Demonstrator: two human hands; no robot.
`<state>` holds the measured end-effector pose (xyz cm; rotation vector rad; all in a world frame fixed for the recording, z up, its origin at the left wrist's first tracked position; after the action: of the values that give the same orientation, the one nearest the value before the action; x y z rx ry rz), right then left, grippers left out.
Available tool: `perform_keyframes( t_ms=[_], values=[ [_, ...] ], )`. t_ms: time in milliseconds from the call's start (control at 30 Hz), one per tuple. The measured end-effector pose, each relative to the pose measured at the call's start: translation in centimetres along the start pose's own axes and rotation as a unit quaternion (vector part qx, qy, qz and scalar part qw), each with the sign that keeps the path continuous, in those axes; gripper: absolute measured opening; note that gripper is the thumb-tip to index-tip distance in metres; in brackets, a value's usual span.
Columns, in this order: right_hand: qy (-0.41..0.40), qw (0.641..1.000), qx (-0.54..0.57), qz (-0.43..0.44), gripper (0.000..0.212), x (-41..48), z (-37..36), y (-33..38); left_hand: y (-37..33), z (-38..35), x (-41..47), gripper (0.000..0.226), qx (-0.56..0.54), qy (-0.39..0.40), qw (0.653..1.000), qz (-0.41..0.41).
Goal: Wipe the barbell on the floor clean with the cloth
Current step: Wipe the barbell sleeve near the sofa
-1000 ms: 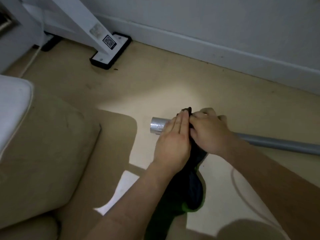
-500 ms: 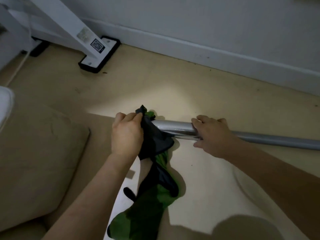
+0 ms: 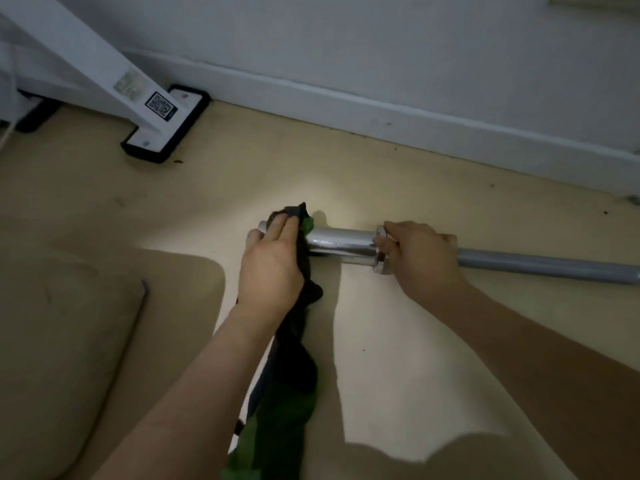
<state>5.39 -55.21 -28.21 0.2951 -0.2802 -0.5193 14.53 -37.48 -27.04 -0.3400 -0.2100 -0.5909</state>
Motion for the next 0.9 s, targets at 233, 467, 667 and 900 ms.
perform_keyframes(
  t_ms=[233,467,667,900],
  values=[
    [0.088,0.994,-0.037,-0.049,0.043,2.6,-0.3,-0.4,-8.1,-3.3,0.0,0.068,-0.046,0.030,0.993,-0.108],
    [0.084,0.991,-0.078,0.069,0.065,0.7,-0.5,-0.3,2.4,-0.1,1.0,0.057,0.004,-0.039,0.997,0.060],
    [0.212,0.977,-0.022,0.016,0.044,4.5,-1.7,-1.4,-8.8,-5.0,0.3,0.068,-0.051,-0.020,0.997,-0.060],
    [0.153,0.986,0.044,-0.058,0.056,7.1,-1.2,-2.5,1.4,-1.8,4.5,0.055,0.049,-0.032,0.998,-0.012]
  ],
)
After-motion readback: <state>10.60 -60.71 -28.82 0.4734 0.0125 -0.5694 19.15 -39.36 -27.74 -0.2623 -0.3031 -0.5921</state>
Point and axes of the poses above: each hand's wrist, its own x-axis towards the middle knuckle, its own z-axis out of the back of the hand, y = z × x, the point moved 7 cm from there along x, towards the middle knuckle, and after that the axes turned 12 degrees about -y, right-handed, at the moved point
